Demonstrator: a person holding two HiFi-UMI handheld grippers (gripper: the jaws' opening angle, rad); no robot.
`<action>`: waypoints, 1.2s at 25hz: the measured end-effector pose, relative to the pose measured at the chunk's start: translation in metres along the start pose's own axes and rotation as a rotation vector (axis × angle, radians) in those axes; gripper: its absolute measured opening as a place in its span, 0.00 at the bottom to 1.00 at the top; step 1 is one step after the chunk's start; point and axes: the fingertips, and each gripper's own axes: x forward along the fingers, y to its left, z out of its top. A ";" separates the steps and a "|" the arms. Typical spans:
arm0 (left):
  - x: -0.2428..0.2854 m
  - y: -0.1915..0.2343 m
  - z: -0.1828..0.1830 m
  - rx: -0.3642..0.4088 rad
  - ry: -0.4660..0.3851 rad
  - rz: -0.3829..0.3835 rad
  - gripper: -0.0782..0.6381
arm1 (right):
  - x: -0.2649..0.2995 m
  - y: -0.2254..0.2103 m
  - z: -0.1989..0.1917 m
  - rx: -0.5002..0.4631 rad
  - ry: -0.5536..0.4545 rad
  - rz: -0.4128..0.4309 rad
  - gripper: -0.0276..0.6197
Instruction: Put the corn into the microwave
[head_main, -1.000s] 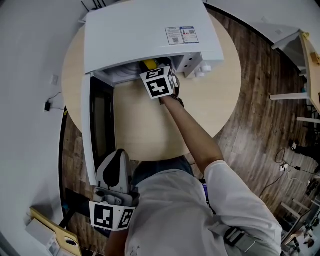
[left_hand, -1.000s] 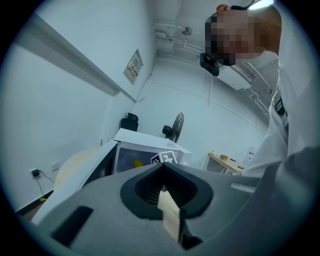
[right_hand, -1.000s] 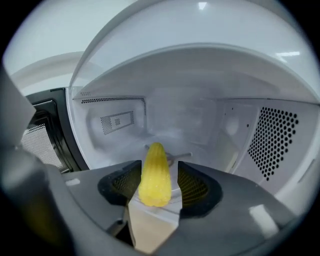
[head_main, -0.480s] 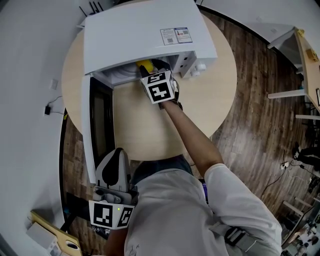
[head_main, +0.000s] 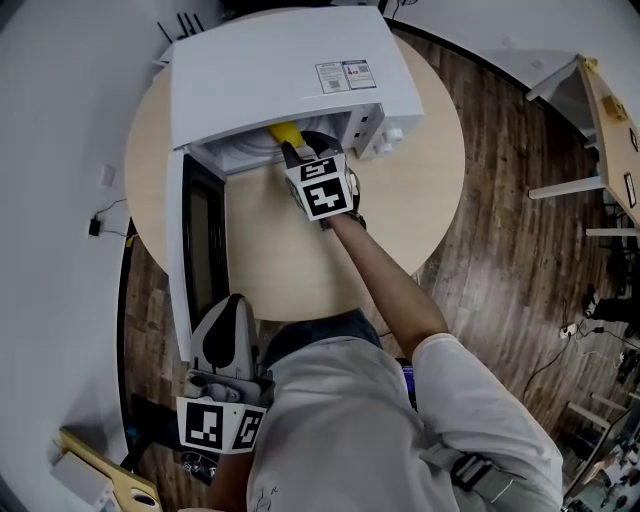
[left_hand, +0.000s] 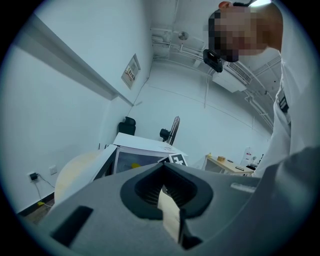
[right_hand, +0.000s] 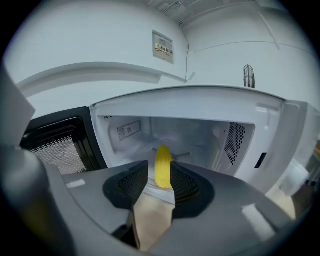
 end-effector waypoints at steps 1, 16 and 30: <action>-0.001 0.000 0.001 0.000 -0.002 -0.004 0.09 | -0.003 0.001 0.001 0.006 -0.003 0.004 0.27; -0.015 -0.005 0.011 -0.010 -0.056 -0.049 0.09 | -0.068 0.000 0.006 0.068 -0.041 0.012 0.17; -0.028 -0.012 0.006 -0.002 -0.074 -0.077 0.09 | -0.128 0.017 0.001 0.094 -0.059 0.074 0.06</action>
